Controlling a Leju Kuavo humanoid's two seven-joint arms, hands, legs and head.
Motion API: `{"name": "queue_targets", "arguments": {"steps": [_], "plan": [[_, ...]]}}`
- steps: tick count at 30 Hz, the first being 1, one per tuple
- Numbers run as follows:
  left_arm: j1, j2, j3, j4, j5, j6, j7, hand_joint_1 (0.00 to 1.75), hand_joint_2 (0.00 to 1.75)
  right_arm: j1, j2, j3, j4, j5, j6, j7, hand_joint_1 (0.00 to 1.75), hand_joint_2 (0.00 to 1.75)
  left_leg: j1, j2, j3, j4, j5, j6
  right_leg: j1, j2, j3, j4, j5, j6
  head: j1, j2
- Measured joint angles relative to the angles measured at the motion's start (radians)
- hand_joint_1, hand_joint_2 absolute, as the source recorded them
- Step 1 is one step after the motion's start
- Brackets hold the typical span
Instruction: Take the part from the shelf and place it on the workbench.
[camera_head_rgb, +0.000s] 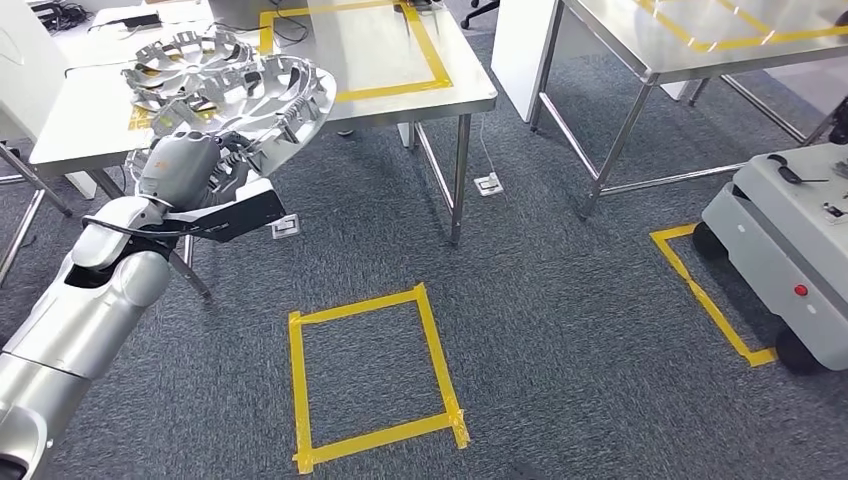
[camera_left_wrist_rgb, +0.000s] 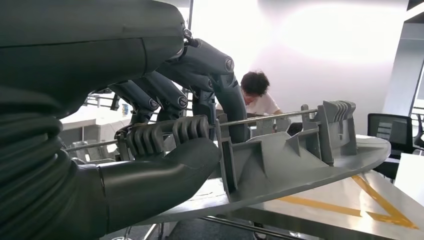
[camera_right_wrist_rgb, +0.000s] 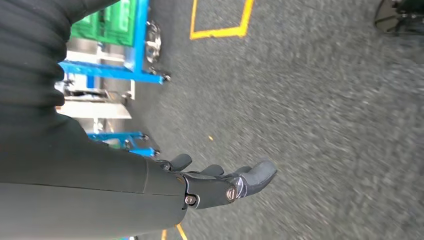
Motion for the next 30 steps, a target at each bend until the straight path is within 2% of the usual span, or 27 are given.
{"name": "queue_targets", "arguments": {"steps": [3,9,16,22,30], "plan": [[-0.001,0.003,0.000,0.008,-0.001,0.000,-0.003,1.75,1.75,-0.001,0.001,0.000,0.000,0.002,-0.003,-0.003,0.00,1.75,0.000,0.002,0.001,-0.006,0.004,0.001,0.001,0.002,0.000,-0.007,0.005,0.003,0.000,0.000],[-0.006,0.002,0.000,0.015,-0.001,-0.002,-0.008,1.75,1.75,0.000,0.000,0.000,0.000,0.001,-0.004,-0.003,0.00,1.75,0.000,0.013,0.008,-0.019,0.010,-0.010,0.002,0.012,-0.004,-0.007,0.010,-0.008,0.000,0.000],[-0.026,-0.022,-0.001,0.046,0.009,-0.012,-0.006,1.75,1.75,0.004,0.000,-0.008,0.000,-0.006,-0.008,-0.011,0.00,1.75,0.001,0.014,0.006,-0.021,0.013,-0.019,0.003,0.012,-0.006,-0.006,0.011,-0.010,0.000,0.000],[-0.049,-0.044,-0.005,0.083,0.014,-0.026,-0.004,1.75,1.75,0.011,0.000,-0.015,0.000,-0.012,-0.008,-0.011,0.00,1.75,0.000,0.014,0.005,-0.019,0.013,-0.019,0.001,0.012,-0.006,-0.006,0.013,-0.008,0.000,0.000],[-0.066,-0.047,-0.015,0.105,0.015,-0.037,-0.004,1.75,1.75,0.020,0.002,-0.016,0.000,-0.010,-0.007,-0.017,0.00,1.75,-0.008,0.015,-0.001,-0.009,0.007,-0.003,-0.007,0.013,-0.005,-0.010,0.014,0.005,0.000,0.000]]}}
